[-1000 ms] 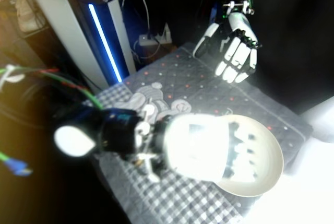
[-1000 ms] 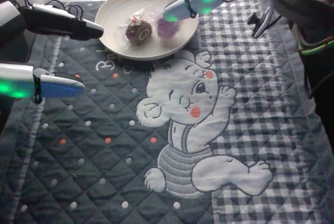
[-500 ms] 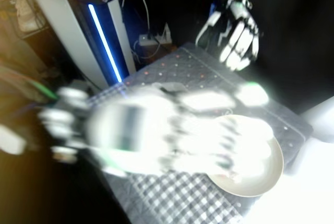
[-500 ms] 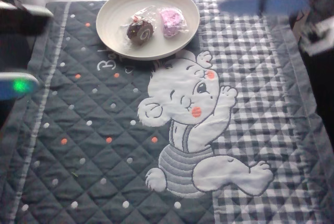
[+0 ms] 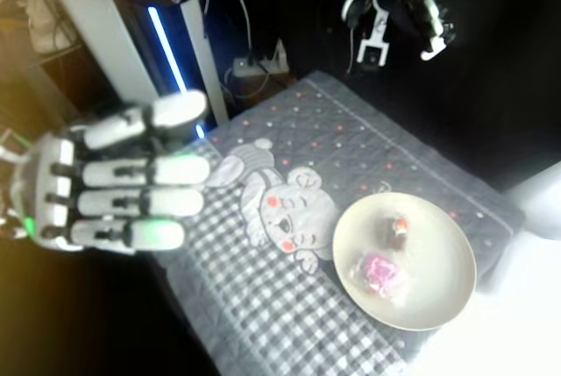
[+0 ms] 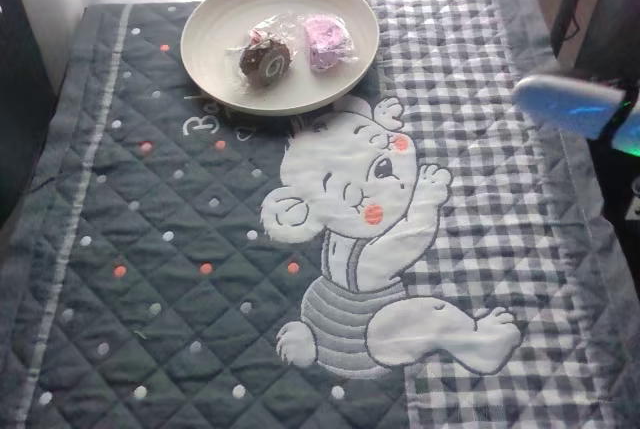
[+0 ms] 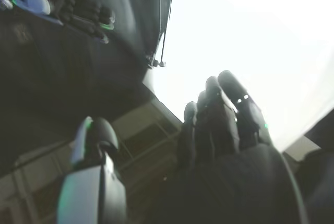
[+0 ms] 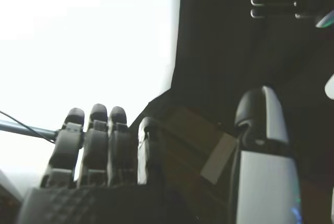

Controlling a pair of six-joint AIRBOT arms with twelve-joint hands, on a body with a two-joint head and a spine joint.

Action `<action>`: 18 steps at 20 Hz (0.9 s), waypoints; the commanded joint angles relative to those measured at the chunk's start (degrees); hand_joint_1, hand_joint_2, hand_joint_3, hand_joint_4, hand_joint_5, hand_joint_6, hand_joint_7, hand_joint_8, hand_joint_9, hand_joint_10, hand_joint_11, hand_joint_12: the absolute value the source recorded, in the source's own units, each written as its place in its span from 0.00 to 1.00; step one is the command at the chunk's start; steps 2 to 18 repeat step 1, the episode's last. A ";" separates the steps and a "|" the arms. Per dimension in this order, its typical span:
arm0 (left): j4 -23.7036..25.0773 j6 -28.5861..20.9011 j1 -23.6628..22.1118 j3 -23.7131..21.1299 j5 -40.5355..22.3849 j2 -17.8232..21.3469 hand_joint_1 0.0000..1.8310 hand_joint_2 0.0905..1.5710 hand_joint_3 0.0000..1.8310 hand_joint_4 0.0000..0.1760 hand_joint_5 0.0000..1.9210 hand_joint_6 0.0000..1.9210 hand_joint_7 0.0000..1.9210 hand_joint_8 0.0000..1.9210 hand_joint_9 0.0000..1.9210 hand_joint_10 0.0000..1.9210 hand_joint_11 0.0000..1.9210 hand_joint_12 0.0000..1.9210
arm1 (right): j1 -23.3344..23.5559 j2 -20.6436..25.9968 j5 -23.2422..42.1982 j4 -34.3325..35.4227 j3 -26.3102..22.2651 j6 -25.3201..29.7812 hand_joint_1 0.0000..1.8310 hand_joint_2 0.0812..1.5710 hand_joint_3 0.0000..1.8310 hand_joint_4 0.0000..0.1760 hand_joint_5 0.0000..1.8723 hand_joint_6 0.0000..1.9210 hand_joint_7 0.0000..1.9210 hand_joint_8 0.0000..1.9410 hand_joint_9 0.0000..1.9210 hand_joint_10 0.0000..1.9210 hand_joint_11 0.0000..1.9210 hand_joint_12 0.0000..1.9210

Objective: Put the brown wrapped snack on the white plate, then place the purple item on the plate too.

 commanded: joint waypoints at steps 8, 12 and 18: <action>0.13 -0.63 -0.02 0.10 -6.83 -0.06 0.12 0.75 0.00 0.01 0.01 0.00 0.03 0.00 0.08 0.00 0.00 0.41 | 0.41 0.26 9.92 1.70 0.04 1.00 0.31 0.62 0.01 0.91 0.00 0.00 0.07 0.00 0.08 0.00 0.06 0.04; 0.13 -0.63 -0.02 0.10 -6.83 -0.06 0.12 0.75 0.00 0.01 0.01 0.00 0.03 0.00 0.08 0.00 0.00 0.41 | 0.41 0.26 9.92 1.70 0.04 1.00 0.31 0.62 0.01 0.91 0.00 0.00 0.07 0.00 0.08 0.00 0.06 0.04; 0.13 -0.63 -0.02 0.10 -6.83 -0.06 0.12 0.75 0.00 0.01 0.01 0.00 0.03 0.00 0.08 0.00 0.00 0.41 | 0.41 0.26 9.92 1.70 0.04 1.00 0.31 0.62 0.01 0.91 0.00 0.00 0.07 0.00 0.08 0.00 0.06 0.04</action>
